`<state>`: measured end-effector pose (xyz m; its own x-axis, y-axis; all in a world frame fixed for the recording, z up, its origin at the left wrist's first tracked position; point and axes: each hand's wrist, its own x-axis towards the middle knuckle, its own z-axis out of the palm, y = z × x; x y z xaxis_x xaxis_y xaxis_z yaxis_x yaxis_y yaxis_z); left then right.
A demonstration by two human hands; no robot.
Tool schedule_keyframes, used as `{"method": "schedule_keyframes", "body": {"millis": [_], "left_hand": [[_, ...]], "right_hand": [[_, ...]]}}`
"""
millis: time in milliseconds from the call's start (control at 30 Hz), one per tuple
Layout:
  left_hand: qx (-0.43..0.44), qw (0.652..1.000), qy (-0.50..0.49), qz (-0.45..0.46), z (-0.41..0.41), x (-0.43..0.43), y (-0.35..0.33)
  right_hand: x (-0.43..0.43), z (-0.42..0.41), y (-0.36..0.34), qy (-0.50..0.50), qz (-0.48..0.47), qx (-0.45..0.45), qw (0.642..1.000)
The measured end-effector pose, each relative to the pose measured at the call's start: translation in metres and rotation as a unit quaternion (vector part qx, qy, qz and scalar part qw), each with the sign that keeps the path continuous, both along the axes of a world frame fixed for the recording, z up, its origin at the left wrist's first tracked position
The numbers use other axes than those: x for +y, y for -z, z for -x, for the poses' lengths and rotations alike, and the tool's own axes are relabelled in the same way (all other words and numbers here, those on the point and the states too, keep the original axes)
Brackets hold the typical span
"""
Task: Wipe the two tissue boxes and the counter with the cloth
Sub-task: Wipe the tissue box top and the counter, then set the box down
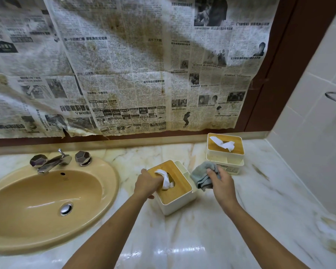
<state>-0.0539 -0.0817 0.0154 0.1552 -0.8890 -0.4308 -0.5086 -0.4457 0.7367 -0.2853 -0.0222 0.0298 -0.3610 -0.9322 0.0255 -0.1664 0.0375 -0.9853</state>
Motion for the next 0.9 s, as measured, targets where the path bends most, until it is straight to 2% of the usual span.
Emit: {"method": "schedule_keyframes", "body": {"millis": [133, 300, 467, 600, 900], "left_hand": [[-0.052, 0.999, -0.009, 0.001, 0.009, 0.006, 0.000], [-0.107, 0.994, -0.007, 0.022, 0.012, 0.008, -0.002], [-0.212, 0.973, 0.070, 0.052, -0.001, -0.001, -0.003], [-0.238, 0.958, 0.149, 0.068, -0.009, -0.005, -0.012], [-0.286, 0.892, 0.333, 0.112, -0.019, -0.012, -0.035]], "right_hand": [[-0.001, 0.001, -0.003, 0.037, -0.004, -0.030, 0.999], [0.001, -0.001, -0.003, 0.007, -0.008, -0.010, 1.000], [0.001, 0.001, -0.004, -0.010, -0.009, -0.004, 1.000], [0.001, 0.003, -0.006, -0.024, -0.015, -0.006, 1.000], [-0.004, 0.001, -0.003, -0.031, -0.035, -0.042, 0.998]]}}
